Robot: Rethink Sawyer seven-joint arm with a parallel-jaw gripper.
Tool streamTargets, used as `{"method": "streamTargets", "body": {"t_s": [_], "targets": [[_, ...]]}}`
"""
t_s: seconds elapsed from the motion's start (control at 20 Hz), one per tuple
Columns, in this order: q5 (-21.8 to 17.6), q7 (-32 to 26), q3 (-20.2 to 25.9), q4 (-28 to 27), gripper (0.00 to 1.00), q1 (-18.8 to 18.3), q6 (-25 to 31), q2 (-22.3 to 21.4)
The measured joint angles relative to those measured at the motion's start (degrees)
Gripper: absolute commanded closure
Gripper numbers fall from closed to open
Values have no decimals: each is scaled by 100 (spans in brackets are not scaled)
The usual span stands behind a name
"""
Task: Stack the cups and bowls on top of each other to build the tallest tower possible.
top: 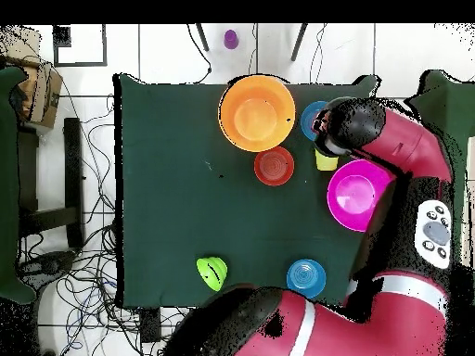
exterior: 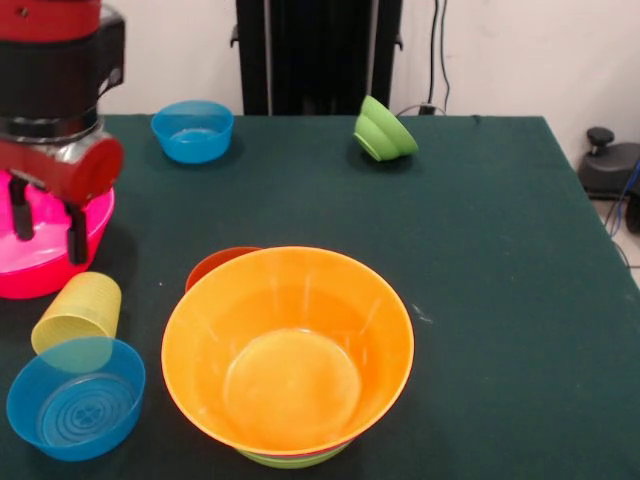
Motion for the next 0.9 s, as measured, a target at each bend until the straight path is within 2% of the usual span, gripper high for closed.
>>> {"method": "streamTargets", "body": {"t_s": [0.4, 0.9], "targets": [[-351, 0, 53, -350, 0, -135, 0, 525], [-637, 0, 142, -376, 0, -70, -1, 764]]}}
